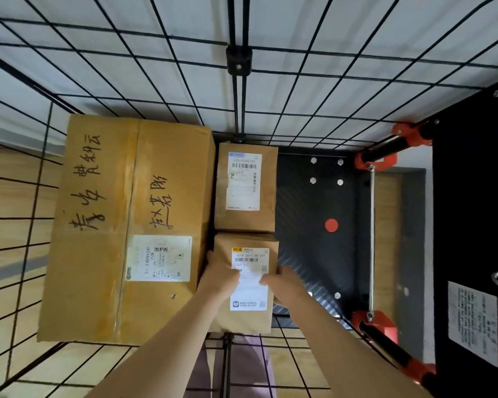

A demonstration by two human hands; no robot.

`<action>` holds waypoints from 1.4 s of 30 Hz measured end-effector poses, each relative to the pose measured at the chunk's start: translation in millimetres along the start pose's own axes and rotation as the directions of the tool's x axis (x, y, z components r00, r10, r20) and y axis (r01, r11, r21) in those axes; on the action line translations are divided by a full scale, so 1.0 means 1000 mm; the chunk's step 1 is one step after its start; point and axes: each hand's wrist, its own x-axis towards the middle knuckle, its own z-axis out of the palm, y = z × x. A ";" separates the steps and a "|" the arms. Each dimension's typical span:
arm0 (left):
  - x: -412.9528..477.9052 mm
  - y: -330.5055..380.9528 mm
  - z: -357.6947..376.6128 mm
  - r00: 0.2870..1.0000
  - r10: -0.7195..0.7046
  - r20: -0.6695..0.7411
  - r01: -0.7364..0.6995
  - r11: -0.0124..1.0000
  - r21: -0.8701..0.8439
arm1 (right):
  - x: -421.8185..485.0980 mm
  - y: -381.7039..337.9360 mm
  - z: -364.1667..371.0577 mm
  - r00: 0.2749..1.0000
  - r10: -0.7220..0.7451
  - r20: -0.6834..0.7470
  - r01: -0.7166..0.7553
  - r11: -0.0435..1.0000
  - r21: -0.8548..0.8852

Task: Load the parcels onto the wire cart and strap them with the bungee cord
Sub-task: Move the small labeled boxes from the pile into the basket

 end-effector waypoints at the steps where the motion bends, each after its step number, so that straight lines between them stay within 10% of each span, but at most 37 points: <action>1: 0.002 -0.001 0.001 1.000 -0.030 0.002 0.030 0.999 -0.014 | 0.003 0.000 0.002 1.000 0.005 0.016 -0.005 1.000 -0.012; 9: -0.006 0.001 -0.002 0.997 -0.041 0.066 0.043 0.998 -0.043 | -0.004 -0.007 0.001 1.000 -0.026 -0.004 0.026 0.995 -0.100; 29: -0.210 0.011 -0.156 0.824 0.554 -0.117 -0.543 0.832 0.113 | -0.197 -0.056 -0.055 0.938 -0.338 -0.074 0.338 0.941 -0.016; 42: -0.330 -0.101 -0.280 0.560 0.646 -0.519 -0.725 0.685 0.071 | -0.397 -0.130 0.061 0.649 -0.761 -0.001 0.760 0.648 -0.040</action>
